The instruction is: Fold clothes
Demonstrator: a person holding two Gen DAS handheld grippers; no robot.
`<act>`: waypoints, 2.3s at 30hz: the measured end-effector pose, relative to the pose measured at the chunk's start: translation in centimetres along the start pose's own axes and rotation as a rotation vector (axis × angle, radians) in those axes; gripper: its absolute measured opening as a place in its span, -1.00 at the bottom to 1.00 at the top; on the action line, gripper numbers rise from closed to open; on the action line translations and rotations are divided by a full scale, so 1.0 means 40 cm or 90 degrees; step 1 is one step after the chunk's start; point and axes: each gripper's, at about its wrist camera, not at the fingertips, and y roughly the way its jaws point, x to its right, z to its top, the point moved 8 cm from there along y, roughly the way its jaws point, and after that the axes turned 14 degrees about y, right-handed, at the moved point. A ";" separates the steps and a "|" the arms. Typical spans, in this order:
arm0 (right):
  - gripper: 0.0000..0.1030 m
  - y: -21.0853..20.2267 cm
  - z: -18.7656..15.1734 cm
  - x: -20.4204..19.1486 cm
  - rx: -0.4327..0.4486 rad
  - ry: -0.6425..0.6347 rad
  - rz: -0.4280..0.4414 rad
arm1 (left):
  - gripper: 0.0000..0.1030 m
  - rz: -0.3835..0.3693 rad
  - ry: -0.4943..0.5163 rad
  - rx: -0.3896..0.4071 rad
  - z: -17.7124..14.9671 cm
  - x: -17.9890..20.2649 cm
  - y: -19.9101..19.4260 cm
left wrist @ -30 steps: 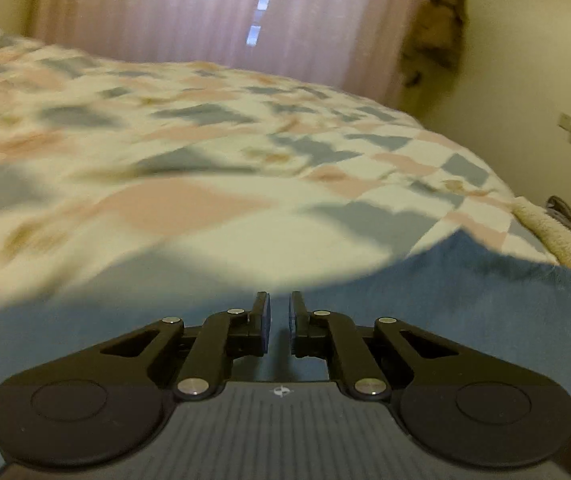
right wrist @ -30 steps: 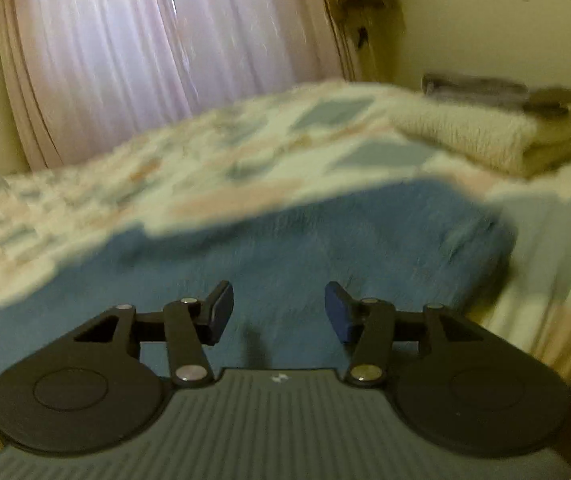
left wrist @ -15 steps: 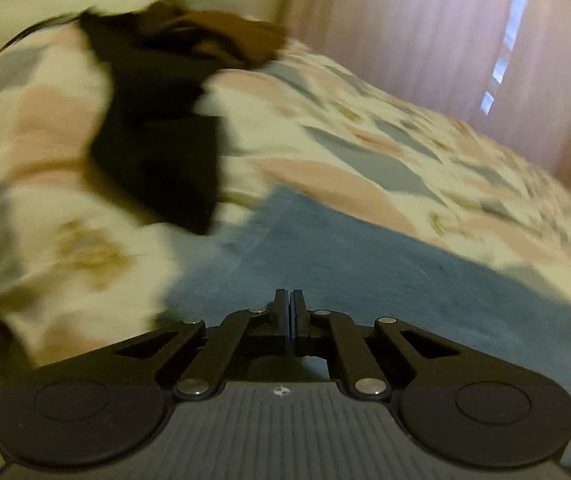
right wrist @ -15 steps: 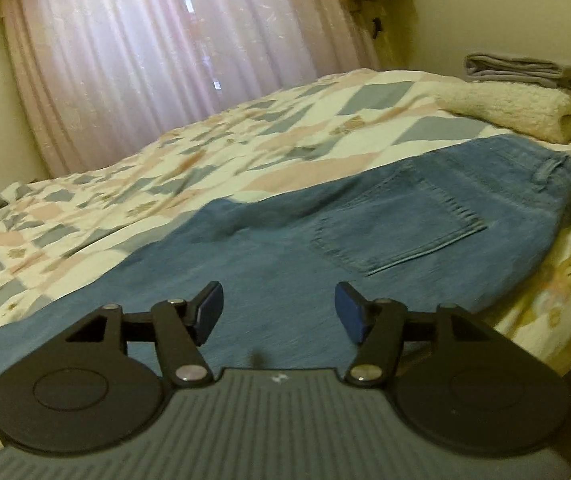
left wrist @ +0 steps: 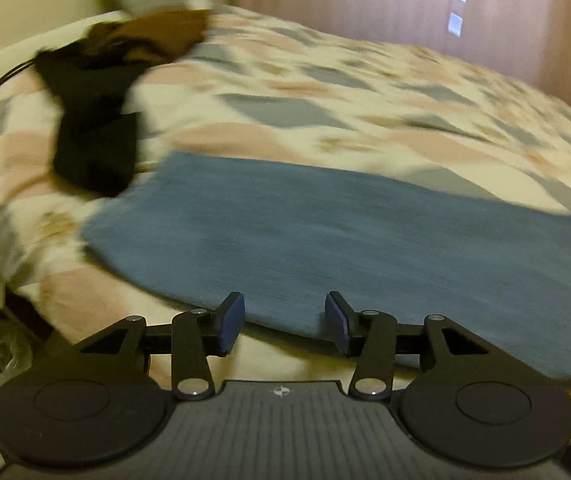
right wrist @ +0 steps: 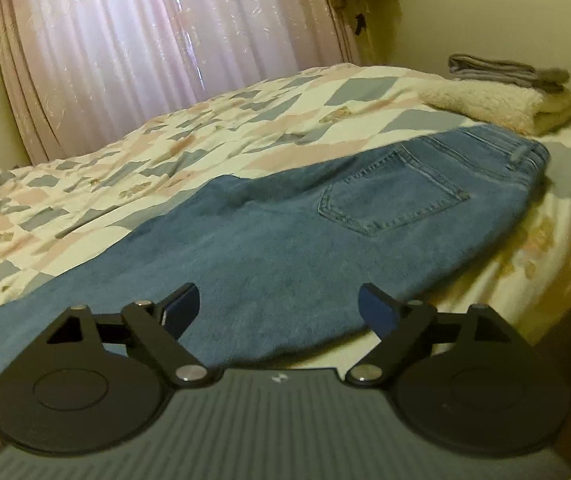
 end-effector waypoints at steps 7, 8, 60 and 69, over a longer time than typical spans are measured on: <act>0.92 -0.111 -0.026 0.032 0.008 0.006 -0.008 | 0.33 -0.094 0.116 0.026 -0.007 0.257 -0.109; 0.95 -0.125 -0.022 0.037 0.015 0.005 -0.013 | 0.39 -0.098 0.126 0.031 -0.010 0.278 -0.126; 0.98 0.081 -0.064 -0.210 -0.095 -0.114 0.004 | 0.42 -0.108 -0.524 0.046 -0.187 -0.446 0.180; 0.98 0.126 -0.083 -0.219 -0.122 -0.126 -0.010 | 0.33 -0.144 -0.621 0.151 -0.183 -0.512 0.161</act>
